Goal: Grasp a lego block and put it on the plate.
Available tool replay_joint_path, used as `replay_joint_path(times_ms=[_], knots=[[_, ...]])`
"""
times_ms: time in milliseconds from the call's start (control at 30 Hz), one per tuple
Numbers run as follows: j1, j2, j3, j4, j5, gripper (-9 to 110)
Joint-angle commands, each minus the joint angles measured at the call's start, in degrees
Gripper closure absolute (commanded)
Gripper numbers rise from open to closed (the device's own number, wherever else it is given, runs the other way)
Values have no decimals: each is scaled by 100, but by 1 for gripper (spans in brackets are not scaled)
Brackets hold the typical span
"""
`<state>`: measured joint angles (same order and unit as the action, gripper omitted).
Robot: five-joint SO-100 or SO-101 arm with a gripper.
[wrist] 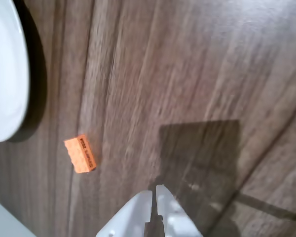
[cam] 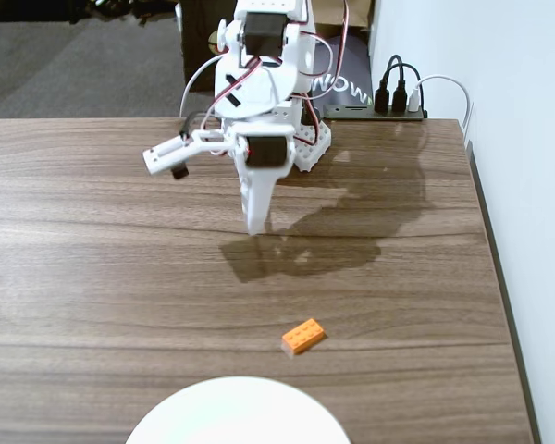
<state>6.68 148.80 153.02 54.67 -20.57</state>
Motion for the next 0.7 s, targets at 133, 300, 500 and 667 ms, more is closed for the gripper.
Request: replay_joint_path(times_ms=[133, 300, 500, 667], knots=[[-9, -1222, -905, -272, -422, 101], [-35, -1705, -1318, -220, -677, 101], [-70, -2391, -1916, -158, -694, 101], [-255, -2900, -2399, -149, -686, 101]])
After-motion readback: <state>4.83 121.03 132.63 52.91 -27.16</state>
